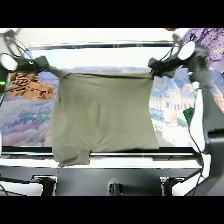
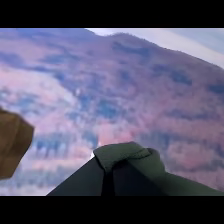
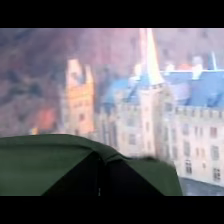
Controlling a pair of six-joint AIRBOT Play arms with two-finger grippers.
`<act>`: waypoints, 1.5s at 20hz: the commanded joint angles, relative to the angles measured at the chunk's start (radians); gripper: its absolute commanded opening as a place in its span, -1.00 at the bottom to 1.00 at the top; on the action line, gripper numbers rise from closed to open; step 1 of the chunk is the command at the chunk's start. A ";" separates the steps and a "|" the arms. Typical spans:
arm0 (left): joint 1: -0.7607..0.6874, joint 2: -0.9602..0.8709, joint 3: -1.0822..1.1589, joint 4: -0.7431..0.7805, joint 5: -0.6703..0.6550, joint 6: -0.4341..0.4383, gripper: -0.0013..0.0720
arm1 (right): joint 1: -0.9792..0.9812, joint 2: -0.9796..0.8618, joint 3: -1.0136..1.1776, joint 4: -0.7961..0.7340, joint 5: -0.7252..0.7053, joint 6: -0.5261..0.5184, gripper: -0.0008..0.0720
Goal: Fold the clothes and pants, and hang the long-sleeved shirts on hangers.
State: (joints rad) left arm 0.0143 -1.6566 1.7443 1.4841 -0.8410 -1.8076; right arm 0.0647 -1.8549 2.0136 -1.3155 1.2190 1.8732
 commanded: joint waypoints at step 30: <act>0.486 0.367 -0.728 -0.226 -0.466 0.185 0.68 | -0.492 0.254 -1.005 0.379 0.195 -0.702 0.35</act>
State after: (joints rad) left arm 0.4938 -1.3060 1.0588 1.2636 -1.3144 -1.6238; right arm -0.4442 -1.6123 1.1427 -0.9710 1.4937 1.2633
